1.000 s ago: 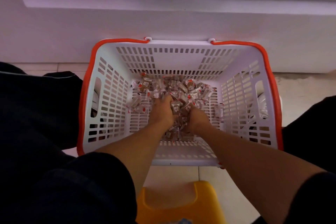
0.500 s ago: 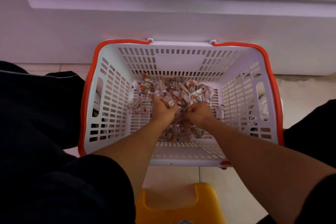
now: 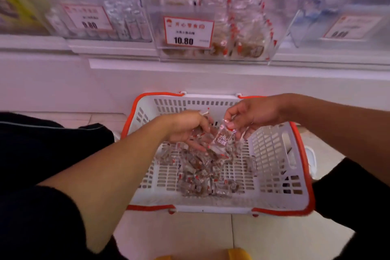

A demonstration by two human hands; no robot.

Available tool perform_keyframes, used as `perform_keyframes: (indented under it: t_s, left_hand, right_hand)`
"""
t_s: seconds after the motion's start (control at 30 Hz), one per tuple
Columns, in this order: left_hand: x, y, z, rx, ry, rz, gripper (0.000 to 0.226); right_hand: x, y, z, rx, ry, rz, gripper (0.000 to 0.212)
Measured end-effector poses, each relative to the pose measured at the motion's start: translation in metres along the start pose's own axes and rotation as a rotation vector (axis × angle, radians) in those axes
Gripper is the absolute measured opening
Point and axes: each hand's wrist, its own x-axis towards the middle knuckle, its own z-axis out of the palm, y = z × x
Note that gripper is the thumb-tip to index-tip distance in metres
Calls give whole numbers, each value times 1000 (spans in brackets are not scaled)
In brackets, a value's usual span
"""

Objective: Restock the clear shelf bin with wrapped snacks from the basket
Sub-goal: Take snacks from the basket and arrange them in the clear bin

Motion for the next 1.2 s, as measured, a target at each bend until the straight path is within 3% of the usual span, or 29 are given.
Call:
perform_keyframes:
  t_s: [0.17,0.3,0.37,0.5,0.6,0.7,0.77,0.87,0.97,1.03,1.1,1.2]
  left_hand:
    - [-89,92,-4,429,-41,36,12]
    - [-141,118,-2,183,-150,86,52]
    - [-150,122,3,222,-193,150,45]
    - [-144,135,20,326,-111,306,11]
    - [-142,150,22,187,-74,415,14]
    - [-149,158,19,37,-227,398,8]
    - [-150,159,17,-28,-257,369,21]
    - [-147,160,20,-73,-220,362,30]
    - [-147,161,20,-15,-58,385,27]
    - [-149,162,16,20,13,415,33]
    - [-153,162,11,-25,30,428,46]
    - [-159,161,5,-120,-68,432,35]
  right_hand:
    - [-77,-78,7,-51,159,-335,5]
    - [-106,-105,21,86,407,-646,10]
    - [-106,-114,24,126,474,-733,12]
    - [-106,-129,10,81,634,-796,21]
    - [-116,-129,-8,100,697,-816,18]
    - [-117,-125,-14,58,671,-829,14]
    - [-113,-124,-14,34,708,-870,14]
    - [-108,-125,-12,5,775,-917,17]
    - [-112,-125,-16,-108,866,-899,6]
    - [-121,-126,-23,-73,837,-902,9]
    - [-133,-127,-28,6,677,-897,32]
    - [-140,-127,-21,-54,487,-839,47]
